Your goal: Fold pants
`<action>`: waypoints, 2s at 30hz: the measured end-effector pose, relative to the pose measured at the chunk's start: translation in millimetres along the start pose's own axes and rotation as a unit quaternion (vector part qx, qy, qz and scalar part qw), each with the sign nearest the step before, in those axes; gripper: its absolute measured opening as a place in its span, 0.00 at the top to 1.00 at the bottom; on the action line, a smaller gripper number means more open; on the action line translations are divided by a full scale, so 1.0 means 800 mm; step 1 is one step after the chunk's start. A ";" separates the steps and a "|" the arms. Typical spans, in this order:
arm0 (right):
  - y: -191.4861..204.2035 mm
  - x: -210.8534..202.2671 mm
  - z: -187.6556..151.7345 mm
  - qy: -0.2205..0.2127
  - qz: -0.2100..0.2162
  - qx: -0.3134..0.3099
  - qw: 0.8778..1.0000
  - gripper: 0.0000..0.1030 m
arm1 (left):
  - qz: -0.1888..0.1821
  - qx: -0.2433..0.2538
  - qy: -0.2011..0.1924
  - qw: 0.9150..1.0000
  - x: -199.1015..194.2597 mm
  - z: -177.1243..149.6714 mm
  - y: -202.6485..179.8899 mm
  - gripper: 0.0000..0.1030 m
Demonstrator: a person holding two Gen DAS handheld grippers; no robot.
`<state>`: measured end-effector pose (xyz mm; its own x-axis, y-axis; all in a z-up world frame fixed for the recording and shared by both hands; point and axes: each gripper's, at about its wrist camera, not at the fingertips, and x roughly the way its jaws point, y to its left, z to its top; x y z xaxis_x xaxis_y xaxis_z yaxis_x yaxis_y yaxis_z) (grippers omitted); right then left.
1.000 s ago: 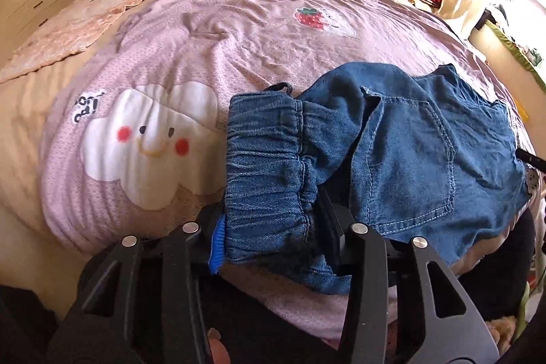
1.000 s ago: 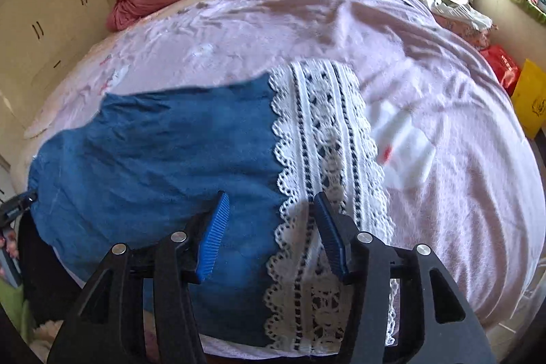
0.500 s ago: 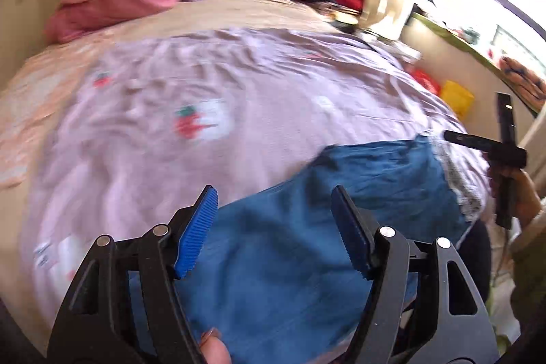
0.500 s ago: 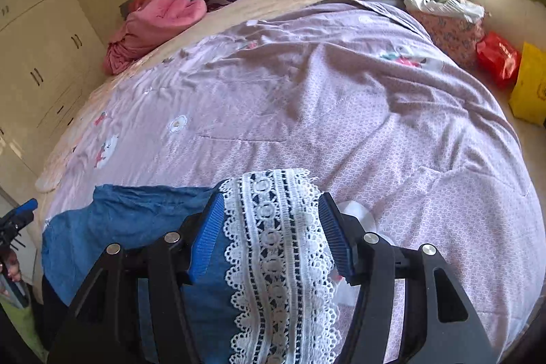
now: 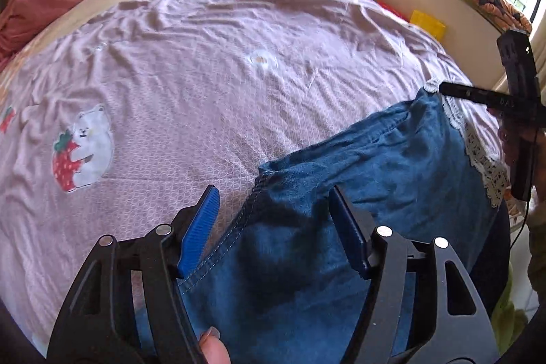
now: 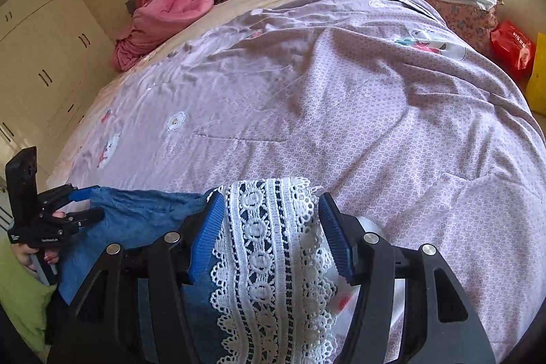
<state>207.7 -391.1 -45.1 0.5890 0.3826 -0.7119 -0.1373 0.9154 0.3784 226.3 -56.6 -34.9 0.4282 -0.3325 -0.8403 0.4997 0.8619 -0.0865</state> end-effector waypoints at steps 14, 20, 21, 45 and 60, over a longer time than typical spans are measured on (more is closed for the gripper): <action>-0.010 0.015 -0.018 0.003 -0.029 -0.007 1.000 0.65 | 0.029 -0.071 -0.026 0.997 0.026 0.007 0.006 0.97; -0.008 0.012 -0.012 0.003 -0.028 -0.019 0.999 0.47 | 0.006 -0.068 -0.037 0.997 0.010 0.006 0.004 0.69; -0.009 0.014 -0.010 0.004 -0.029 -0.020 0.999 0.47 | 0.009 -0.066 -0.038 0.997 0.009 0.006 0.005 0.68; 0.026 0.052 0.036 0.016 -0.058 -0.107 0.992 0.81 | 0.055 -0.106 -0.048 0.992 0.036 0.030 0.018 0.99; -0.007 -0.076 -0.029 -0.062 -0.017 -0.008 0.998 0.40 | 0.068 -0.107 -0.129 0.984 -0.073 -0.021 0.003 0.64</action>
<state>153.8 -417.1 -17.8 0.6874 0.3337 -0.6452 -0.1269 0.9297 0.3456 189.6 -28.3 4.9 0.6699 -0.2713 -0.6911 0.2671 0.9566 -0.1166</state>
